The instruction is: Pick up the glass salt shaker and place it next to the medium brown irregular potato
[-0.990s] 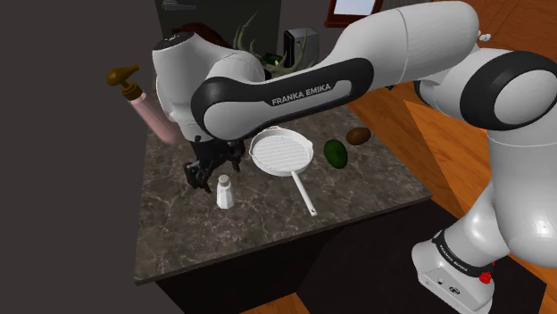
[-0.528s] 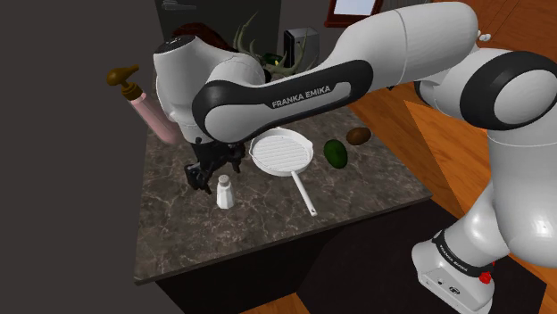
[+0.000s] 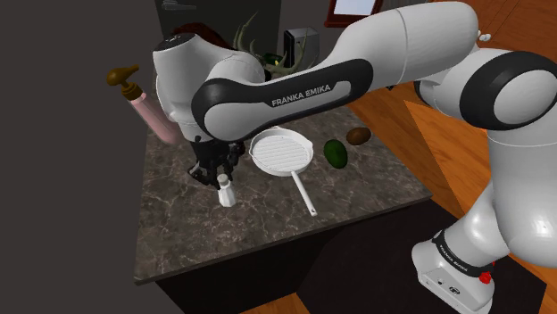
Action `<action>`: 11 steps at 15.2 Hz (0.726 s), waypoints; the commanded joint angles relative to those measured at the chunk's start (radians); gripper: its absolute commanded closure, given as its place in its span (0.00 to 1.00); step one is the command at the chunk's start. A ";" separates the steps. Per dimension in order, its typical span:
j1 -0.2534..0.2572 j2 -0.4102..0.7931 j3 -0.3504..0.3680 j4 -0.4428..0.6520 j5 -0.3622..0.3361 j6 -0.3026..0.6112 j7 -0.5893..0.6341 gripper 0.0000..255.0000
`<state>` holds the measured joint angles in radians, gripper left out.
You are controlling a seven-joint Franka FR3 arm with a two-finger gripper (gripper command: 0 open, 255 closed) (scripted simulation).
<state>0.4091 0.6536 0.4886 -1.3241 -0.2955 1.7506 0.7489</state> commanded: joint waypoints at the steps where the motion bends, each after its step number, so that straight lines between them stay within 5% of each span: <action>1: 0.001 0.006 -0.001 0.000 0.000 0.000 -0.001 1.00; 11: 0.007 -0.022 0.008 0.068 0.013 -0.092 -0.010 1.00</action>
<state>0.4131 0.6308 0.4966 -1.2710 -0.2824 1.6720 0.7396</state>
